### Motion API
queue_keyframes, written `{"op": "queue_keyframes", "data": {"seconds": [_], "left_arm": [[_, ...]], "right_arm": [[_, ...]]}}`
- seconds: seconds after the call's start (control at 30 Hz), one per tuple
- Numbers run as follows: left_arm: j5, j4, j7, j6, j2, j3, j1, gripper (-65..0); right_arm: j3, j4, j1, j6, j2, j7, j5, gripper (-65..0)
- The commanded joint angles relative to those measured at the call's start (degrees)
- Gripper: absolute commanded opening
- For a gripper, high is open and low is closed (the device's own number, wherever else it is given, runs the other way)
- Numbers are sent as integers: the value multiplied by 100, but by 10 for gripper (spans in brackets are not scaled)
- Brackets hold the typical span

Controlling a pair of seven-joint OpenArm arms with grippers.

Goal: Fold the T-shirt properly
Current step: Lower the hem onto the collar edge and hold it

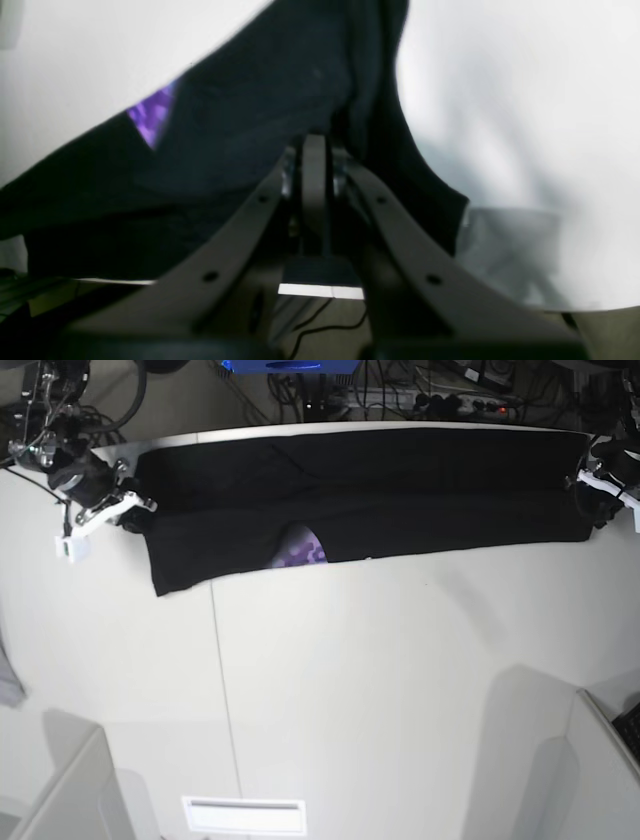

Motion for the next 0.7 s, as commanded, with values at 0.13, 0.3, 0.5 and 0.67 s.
{"op": "queue_keyframes", "data": {"seconds": [0.13, 0.3, 0.5, 0.67], "left_arm": [[802, 69, -148, -1, -34, 71, -33, -650], [951, 52, -148, -264, -25, 265, -33, -650], [942, 43, -148, -273, 72, 247, -33, -650], [942, 43, -139, -273, 46, 247, -16, -650]], "right_arm": [[-6, 75, -139, 45, -107, 56, -90, -650], [-490, 66, -157, 45, -115, 91, -415, -650], [-595, 66, -157, 37, -379, 74, -987, -650], [-595, 66, -165, 37, -449, 74, -1251, -650]]}}
